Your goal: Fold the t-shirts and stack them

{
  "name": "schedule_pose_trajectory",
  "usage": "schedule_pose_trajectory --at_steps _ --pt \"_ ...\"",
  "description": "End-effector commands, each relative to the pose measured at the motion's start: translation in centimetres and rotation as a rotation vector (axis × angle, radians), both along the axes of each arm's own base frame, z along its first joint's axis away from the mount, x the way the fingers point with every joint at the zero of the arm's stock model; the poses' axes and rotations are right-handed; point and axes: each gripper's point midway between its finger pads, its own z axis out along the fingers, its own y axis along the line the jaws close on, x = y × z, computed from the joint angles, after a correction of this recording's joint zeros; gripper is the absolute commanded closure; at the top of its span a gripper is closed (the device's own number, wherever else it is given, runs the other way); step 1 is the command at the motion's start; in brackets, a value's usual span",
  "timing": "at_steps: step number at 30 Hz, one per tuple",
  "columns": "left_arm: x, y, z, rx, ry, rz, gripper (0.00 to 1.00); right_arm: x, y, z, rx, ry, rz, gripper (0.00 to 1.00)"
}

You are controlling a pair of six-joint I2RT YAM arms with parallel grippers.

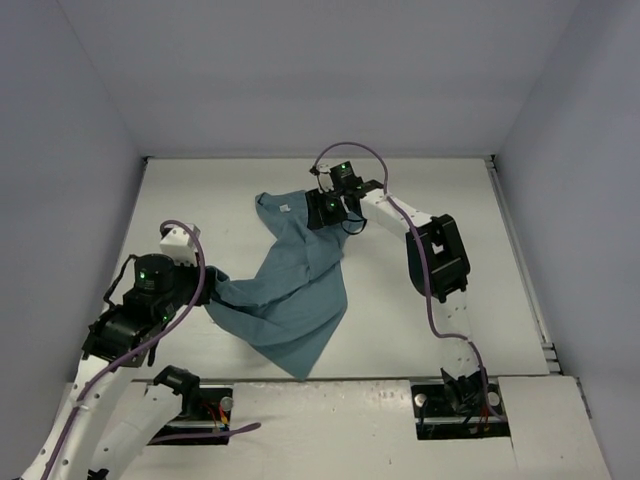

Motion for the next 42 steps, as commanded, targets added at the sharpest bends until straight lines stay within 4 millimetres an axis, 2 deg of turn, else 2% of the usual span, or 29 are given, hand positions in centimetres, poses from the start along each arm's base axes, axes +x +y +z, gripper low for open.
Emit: schedule_pose_trajectory --at_steps 1,17,22,27,31,35,37,39,42 --pt "0.4 -0.2 1.8 -0.035 -0.055 0.005 1.00 0.9 2.4 3.0 0.091 -0.071 0.048 0.51" --pt "-0.4 -0.5 0.1 -0.075 -0.020 0.013 1.00 3.4 3.1 2.1 0.082 -0.113 0.028 0.45" --pt "-0.4 -0.5 0.0 -0.077 -0.017 0.013 1.00 3.9 3.0 3.3 0.063 -0.158 0.016 0.58" --pt "-0.3 -0.5 -0.3 -0.073 -0.007 0.015 1.00 4.3 2.8 4.9 0.048 -0.207 0.001 0.78" --pt "-0.2 -0.5 -0.4 -0.070 -0.002 0.015 1.00 4.5 2.6 5.7 0.045 -0.226 -0.008 0.85" --pt "-0.2 -0.5 -0.4 -0.068 -0.001 0.015 1.00 4.7 2.2 6.6 0.033 -0.251 -0.025 0.97" --pt "-0.2 -0.5 -0.5 -0.067 0.002 0.016 1.00 4.9 2.0 7.3 0.027 -0.270 -0.037 1.00" --pt "-0.2 -0.5 -0.4 -0.066 -0.001 0.017 1.00 5.2 1.4 8.5 0.017 -0.298 -0.057 1.00" --pt "0.1 -0.1 -0.1 -0.053 -0.014 0.037 1.00 5.9 0.1 12.4 0.028 -0.369 -0.100 1.00"
